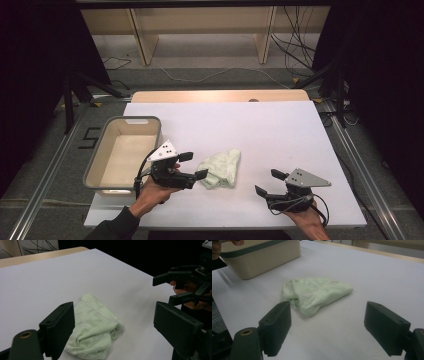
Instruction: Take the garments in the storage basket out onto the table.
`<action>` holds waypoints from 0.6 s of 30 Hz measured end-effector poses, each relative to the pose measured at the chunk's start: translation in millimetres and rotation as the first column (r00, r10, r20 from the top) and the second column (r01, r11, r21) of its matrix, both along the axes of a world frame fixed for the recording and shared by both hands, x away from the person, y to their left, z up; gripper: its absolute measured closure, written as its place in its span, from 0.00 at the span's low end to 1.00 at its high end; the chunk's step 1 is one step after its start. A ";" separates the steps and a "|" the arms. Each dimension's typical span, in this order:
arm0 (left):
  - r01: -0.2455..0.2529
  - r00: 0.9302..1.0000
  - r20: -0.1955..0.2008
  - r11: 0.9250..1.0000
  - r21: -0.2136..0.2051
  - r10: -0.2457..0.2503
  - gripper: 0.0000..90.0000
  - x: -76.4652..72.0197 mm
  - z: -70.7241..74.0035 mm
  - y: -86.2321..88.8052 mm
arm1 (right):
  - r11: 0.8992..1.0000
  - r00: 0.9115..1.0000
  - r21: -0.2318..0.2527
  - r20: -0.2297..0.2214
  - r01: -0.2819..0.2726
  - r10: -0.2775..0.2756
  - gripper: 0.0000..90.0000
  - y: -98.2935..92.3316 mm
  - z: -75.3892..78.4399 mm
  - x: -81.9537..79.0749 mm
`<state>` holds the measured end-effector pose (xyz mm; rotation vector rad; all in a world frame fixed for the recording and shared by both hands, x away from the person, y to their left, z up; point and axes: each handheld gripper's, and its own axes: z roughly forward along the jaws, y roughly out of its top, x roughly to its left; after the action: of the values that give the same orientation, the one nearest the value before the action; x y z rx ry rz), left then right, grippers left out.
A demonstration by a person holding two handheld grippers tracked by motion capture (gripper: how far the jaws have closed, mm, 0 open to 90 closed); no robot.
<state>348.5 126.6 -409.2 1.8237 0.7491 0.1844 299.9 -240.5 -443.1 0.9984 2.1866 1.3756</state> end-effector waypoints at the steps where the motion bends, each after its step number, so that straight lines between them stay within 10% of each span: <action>1: -0.003 1.000 0.002 1.000 -0.002 0.003 0.18 -1.2 -0.3 1.7 | 1.000 1.000 0.000 0.000 0.000 0.000 0.25 -0.1 0.0 0.1; 18: -0.029 1.000 0.011 0.999 0.043 0.029 0.17 -16.5 -9.6 21.1 | 1.000 1.000 0.009 -0.008 0.005 -0.005 0.25 -0.6 -0.8 0.8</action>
<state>332.1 147.7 -418.7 1.8518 0.7697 0.2306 300.7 -241.2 -443.9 1.0141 2.1841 1.3821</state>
